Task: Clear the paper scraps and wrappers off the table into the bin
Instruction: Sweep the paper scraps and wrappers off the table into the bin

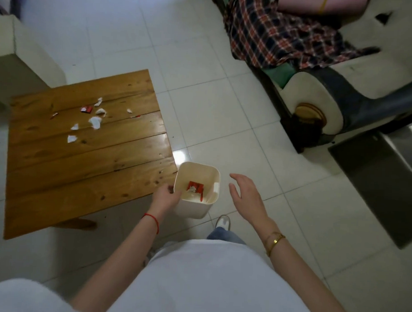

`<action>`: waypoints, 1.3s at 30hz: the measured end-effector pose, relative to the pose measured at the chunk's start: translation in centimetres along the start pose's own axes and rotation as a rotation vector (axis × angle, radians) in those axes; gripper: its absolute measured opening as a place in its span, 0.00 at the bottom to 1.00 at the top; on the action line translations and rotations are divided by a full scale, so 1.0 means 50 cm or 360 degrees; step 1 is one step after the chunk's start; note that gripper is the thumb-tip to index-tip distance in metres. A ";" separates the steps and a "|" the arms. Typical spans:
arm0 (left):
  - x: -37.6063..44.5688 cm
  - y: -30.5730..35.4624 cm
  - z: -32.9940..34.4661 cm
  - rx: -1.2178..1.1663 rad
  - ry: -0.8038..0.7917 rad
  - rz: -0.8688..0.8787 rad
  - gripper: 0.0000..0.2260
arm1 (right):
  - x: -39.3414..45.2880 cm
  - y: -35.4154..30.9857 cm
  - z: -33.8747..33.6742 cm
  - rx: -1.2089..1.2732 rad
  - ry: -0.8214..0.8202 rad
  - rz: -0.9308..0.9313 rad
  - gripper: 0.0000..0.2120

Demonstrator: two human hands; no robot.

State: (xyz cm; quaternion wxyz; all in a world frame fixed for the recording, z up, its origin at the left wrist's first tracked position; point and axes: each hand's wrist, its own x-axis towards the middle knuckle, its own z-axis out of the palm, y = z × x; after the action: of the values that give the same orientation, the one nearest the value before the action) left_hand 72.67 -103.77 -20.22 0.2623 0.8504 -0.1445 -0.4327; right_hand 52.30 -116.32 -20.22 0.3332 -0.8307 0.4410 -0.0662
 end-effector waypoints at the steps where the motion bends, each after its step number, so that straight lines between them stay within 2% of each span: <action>1: 0.005 0.027 0.018 -0.0036 -0.0001 0.0005 0.19 | 0.017 0.017 -0.025 -0.0002 0.0002 -0.0017 0.17; 9: 0.047 0.184 0.099 -0.0320 0.0122 0.0076 0.18 | 0.158 0.102 -0.150 -0.0006 0.0016 -0.0106 0.18; 19: 0.231 0.326 0.091 -0.0389 0.0246 -0.0001 0.20 | 0.449 0.106 -0.175 -0.0024 -0.0124 -0.0227 0.18; 31: 0.511 0.493 -0.049 -0.0720 0.0361 -0.0290 0.18 | 0.960 -0.078 -0.172 -0.0181 -0.0496 -0.0615 0.19; 39: 0.632 0.517 -0.116 -0.1187 0.0634 -0.0577 0.18 | 1.207 -0.234 -0.088 -0.0290 -0.0809 -0.0996 0.19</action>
State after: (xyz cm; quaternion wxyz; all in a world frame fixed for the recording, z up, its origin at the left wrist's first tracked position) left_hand 95.31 -138.05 -23.48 0.4931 0.7760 0.2256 -0.3222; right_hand 94.94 -160.81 -20.76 0.3204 -0.9407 0.0748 0.0824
